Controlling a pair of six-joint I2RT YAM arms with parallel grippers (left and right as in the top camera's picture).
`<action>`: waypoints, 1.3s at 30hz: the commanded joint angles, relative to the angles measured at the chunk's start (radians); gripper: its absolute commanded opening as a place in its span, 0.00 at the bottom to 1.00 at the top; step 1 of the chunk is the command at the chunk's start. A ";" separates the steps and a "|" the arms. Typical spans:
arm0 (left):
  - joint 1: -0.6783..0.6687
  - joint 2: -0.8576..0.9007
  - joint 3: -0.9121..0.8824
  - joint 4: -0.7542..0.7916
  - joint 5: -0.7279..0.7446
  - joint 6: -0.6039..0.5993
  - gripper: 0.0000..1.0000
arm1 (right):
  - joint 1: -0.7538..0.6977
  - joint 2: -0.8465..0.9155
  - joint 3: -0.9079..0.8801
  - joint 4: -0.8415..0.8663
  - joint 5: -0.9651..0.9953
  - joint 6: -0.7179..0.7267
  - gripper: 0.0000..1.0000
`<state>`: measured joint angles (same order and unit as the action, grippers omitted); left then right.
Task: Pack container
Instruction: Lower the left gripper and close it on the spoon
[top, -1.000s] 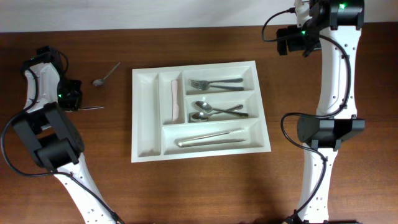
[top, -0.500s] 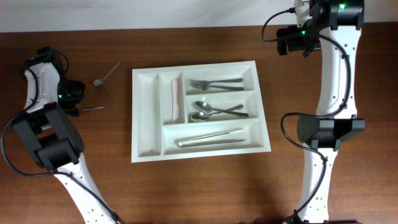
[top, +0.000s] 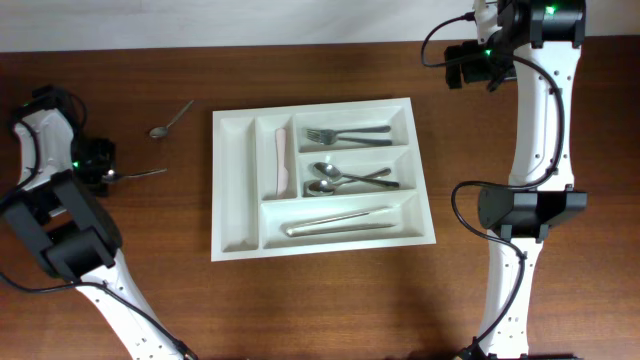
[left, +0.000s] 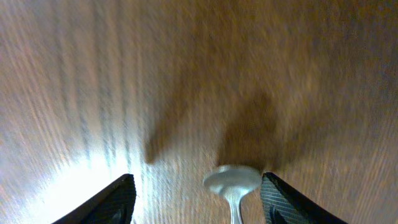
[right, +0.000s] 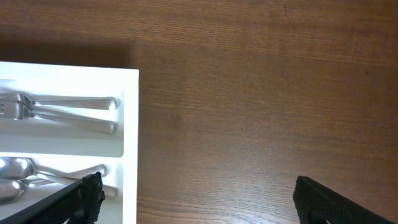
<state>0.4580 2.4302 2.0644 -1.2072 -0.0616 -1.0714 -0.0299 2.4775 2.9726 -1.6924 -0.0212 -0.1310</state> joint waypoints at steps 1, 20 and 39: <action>0.010 0.012 -0.003 0.007 -0.018 0.014 0.61 | 0.003 -0.031 0.010 -0.006 -0.010 0.002 0.99; 0.003 0.012 -0.003 0.013 -0.018 0.015 0.06 | 0.003 -0.031 0.010 -0.006 -0.010 0.002 0.99; 0.003 0.012 -0.003 0.011 -0.018 0.022 0.02 | 0.003 -0.031 0.010 -0.006 -0.010 0.002 0.99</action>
<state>0.4614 2.4302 2.0644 -1.1931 -0.0647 -1.0557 -0.0299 2.4775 2.9726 -1.6924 -0.0212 -0.1310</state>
